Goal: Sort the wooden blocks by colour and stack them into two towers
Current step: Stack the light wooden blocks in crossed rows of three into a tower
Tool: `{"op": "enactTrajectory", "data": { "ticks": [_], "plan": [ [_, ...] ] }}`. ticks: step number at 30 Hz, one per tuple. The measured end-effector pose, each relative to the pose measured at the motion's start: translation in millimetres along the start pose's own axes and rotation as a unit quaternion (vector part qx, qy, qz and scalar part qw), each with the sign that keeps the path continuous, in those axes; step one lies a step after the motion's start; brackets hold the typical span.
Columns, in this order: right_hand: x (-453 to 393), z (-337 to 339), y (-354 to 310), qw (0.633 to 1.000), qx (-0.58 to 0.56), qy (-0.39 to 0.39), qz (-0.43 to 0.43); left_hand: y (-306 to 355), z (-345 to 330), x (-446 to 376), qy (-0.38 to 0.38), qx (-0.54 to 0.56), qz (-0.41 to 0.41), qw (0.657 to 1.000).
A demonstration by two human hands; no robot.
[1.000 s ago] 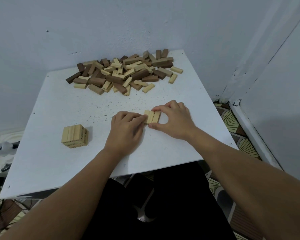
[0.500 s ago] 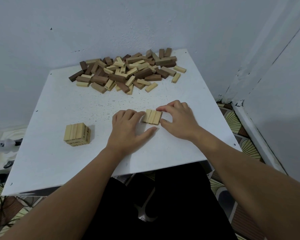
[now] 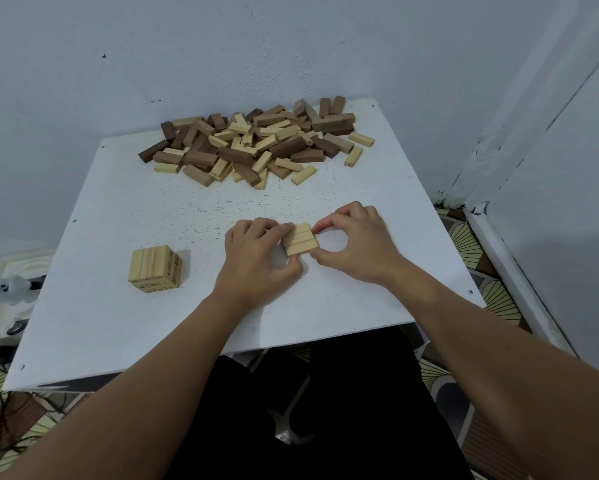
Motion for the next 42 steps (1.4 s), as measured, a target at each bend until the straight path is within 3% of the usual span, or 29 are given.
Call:
{"op": "enactTrajectory", "data": {
  "ticks": [10, 34, 36, 42],
  "plan": [
    [-1, 0, 1, 1.0, 0.008, 0.001, -0.004, -2, 3, -2, -0.007, 0.078, 0.087, 0.993],
    [-1, 3, -1, 1.0, 0.014, -0.003, -0.01, -6, 10, -4, -0.034, 0.123, 0.071, 0.989],
    [-1, 7, -2, 1.0, 0.011, -0.025, -0.012, -7, 11, -5, -0.038, 0.125, 0.067, 0.989],
    [-18, 37, -14, 0.978, 0.063, -0.196, -0.042, -9, 11, -8, -0.05, 0.122, 0.062, 0.989]
  ]
}}
Point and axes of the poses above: each hand's wrist, its own x-axis away from the middle knuckle, its own z-axis out of the back of the hand, y = z × x, the point moved 1 cm from there along -x, towards the middle knuckle, and after that the axes turned 8 degrees about -y, right-handed, at the moved point
